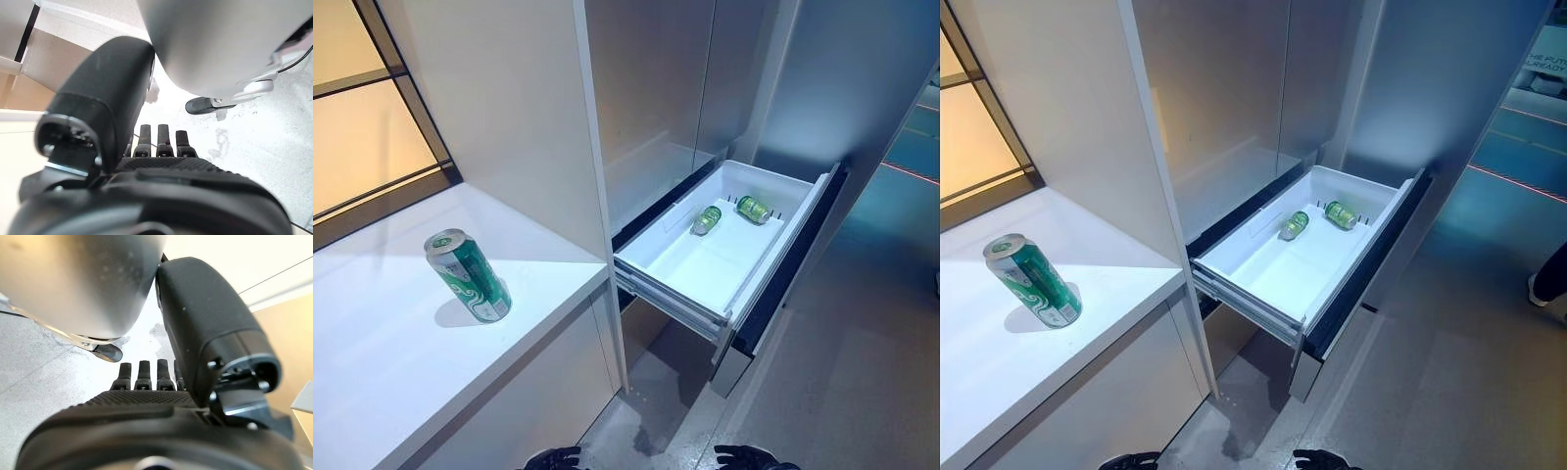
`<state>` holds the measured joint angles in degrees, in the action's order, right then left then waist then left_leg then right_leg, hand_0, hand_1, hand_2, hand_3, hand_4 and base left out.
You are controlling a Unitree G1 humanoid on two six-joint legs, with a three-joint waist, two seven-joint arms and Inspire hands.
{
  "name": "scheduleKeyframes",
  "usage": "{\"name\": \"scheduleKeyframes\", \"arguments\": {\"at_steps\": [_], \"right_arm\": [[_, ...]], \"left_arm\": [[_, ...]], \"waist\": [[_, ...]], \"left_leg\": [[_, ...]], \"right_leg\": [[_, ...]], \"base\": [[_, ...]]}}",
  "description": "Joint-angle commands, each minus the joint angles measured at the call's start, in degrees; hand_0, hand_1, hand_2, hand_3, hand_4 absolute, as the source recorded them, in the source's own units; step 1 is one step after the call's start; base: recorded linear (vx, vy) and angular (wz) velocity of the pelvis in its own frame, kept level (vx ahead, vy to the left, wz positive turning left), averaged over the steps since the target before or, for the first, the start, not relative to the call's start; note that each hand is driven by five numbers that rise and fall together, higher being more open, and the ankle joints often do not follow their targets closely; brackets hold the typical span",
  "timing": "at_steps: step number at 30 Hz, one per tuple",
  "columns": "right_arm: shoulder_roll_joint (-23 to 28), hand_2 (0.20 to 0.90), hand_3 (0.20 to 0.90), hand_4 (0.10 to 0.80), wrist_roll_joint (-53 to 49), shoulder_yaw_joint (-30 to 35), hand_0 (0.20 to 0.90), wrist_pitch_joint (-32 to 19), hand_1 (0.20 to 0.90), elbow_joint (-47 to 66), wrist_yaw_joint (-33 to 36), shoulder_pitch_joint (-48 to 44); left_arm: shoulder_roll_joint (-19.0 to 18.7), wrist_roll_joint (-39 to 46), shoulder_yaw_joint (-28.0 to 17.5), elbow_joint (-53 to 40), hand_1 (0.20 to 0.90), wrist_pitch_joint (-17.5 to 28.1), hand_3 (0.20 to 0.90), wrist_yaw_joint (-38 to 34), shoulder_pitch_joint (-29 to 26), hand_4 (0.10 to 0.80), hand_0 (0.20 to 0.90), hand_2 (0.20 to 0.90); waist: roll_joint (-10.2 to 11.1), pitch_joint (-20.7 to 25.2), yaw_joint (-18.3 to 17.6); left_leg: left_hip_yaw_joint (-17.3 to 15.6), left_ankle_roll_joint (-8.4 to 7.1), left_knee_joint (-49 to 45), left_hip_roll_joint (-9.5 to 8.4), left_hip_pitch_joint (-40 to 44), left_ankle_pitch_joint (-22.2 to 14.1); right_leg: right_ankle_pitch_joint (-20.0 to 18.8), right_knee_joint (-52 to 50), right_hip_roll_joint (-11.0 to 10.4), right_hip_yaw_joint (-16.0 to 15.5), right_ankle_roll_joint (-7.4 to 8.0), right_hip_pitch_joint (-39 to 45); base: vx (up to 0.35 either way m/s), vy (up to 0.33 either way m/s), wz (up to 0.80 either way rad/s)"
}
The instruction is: Put drinks into fridge and close the fridge
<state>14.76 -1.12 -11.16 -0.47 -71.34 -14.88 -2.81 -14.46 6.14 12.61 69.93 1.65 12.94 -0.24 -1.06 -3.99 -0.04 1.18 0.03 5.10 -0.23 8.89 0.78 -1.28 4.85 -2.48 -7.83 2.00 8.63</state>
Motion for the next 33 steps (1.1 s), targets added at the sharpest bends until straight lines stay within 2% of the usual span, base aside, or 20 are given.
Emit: {"name": "scheduleKeyframes", "arguments": {"at_steps": [1, 10, 14, 18, 23, 26, 28, 31, 33], "right_arm": [[1.3, 0.900, 0.900, 0.800, 3.1, -1.3, 0.900, 0.3, 0.900, -3.3, -1.7, -1.2], [1.4, 0.900, 0.900, 0.800, 3.3, -1.2, 0.900, 0.8, 0.900, -3.0, -1.9, -1.5], [1.7, 0.900, 0.900, 0.800, 3.7, -1.5, 0.900, 0.7, 0.900, -3.1, -2.1, -1.7], [1.9, 0.900, 0.900, 0.800, 3.9, -2.5, 0.900, 1.0, 0.900, -2.8, -2.2, -2.0], [2.1, 0.900, 0.900, 0.800, 3.7, -3.3, 0.900, 2.3, 0.900, -2.2, -2.5, -2.4], [2.5, 0.900, 0.900, 0.800, 3.3, -3.6, 0.900, 3.1, 0.900, -1.6, -2.6, -2.7], [2.7, 0.900, 0.900, 0.800, 3.2, -3.8, 0.900, 3.2, 0.900, -1.4, -2.6, -2.8], [3.0, 0.900, 0.900, 0.800, 2.8, -4.5, 0.900, 3.4, 0.900, -0.7, -2.4, -2.7], [3.1, 0.900, 0.900, 0.800, 2.2, -5.0, 0.900, 3.3, 0.900, -0.2, -1.9, -2.2]], "left_arm": [[0.6, 1.4, 1.0, 2.6, 0.900, 0.3, 0.900, 2.2, -2.1, 0.800, 0.900, 0.900], [0.5, 5.6, -0.1, 1.7, 0.900, 1.9, 0.900, 2.8, -2.5, 0.800, 0.900, 0.900], [-0.1, 0.1, 1.8, 0.7, 0.900, 5.3, 0.900, 2.5, -3.1, 0.800, 0.900, 0.900], [-0.7, -2.0, 4.9, -0.6, 0.900, 5.5, 0.900, 2.9, -5.1, 0.800, 0.900, 0.900], [-1.1, 0.2, 7.1, -5.5, 0.900, 4.4, 0.900, 10.4, -8.3, 0.800, 0.900, 0.900], [-1.3, 0.8, 9.9, -11.2, 0.900, 3.0, 0.900, 16.3, -11.2, 0.800, 0.900, 0.900], [-1.4, 1.0, 10.7, -13.2, 0.900, 2.5, 0.900, 17.5, -12.0, 0.800, 0.900, 0.900], [-3.1, 4.7, 12.7, -22.2, 0.900, -0.4, 0.900, 20.3, -14.8, 0.800, 0.900, 0.900], [-5.6, 9.5, 13.3, -31.3, 0.900, -4.6, 0.900, 23.0, -17.8, 0.800, 0.900, 0.900]], "waist": [[0.6, -1.6, 1.1], [0.5, -1.7, 1.2], [0.2, -1.7, 1.0], [-0.2, -1.5, 0.2], [-0.7, -1.4, -0.7], [-1.0, -1.4, -1.5], [-1.1, -1.5, -1.7], [-1.4, -1.7, -2.3], [-1.6, -1.9, -2.5]], "left_leg": [[-4.8, 1.93, -2.7, -2.94, -0.5, -4.1], [-4.7, 1.97, -3.0, -3.00, -0.6, -4.2], [-4.9, 1.92, -3.1, -2.99, -0.7, -4.1], [-5.3, 1.88, -2.9, -2.90, -0.4, -4.2], [-5.9, 1.85, -3.0, -2.83, -0.2, -4.4], [-6.3, 1.91, -2.9, -2.76, -0.1, -4.4], [-6.4, 1.92, -2.9, -2.73, -0.1, -4.4], [-6.6, 1.98, -2.9, -2.72, -0.1, -4.3], [-6.3, 2.17, -2.9, -2.94, -0.3, -4.3]], "right_leg": [[3.3, -5.0, 0.3, -1.5, 1.01, -2.4], [3.5, -5.2, 0.3, -1.5, 0.92, -2.4], [3.4, -5.2, 0.3, -1.4, 0.86, -2.4], [3.4, -5.2, 0.4, -1.0, 1.01, -2.5], [3.2, -5.1, 0.3, -0.4, 1.29, -2.6], [2.9, -5.0, 0.3, 0.4, 1.60, -2.8], [2.7, -5.1, 0.3, 0.6, 1.71, -3.0], [2.4, -5.2, 0.4, 1.3, 2.00, -3.4], [2.2, -5.1, 0.4, 1.7, 2.05, -3.6]], "base": [[0.000, 0.000, 0.00], [0.000, 0.000, 0.00], [0.000, 0.000, 0.00], [0.000, 0.000, 0.00], [0.007, 0.009, -0.04], [-0.003, 0.003, -0.03], [-0.010, 0.004, -0.08], [-0.022, 0.010, -0.15], [-0.032, 0.015, -0.08]]}}
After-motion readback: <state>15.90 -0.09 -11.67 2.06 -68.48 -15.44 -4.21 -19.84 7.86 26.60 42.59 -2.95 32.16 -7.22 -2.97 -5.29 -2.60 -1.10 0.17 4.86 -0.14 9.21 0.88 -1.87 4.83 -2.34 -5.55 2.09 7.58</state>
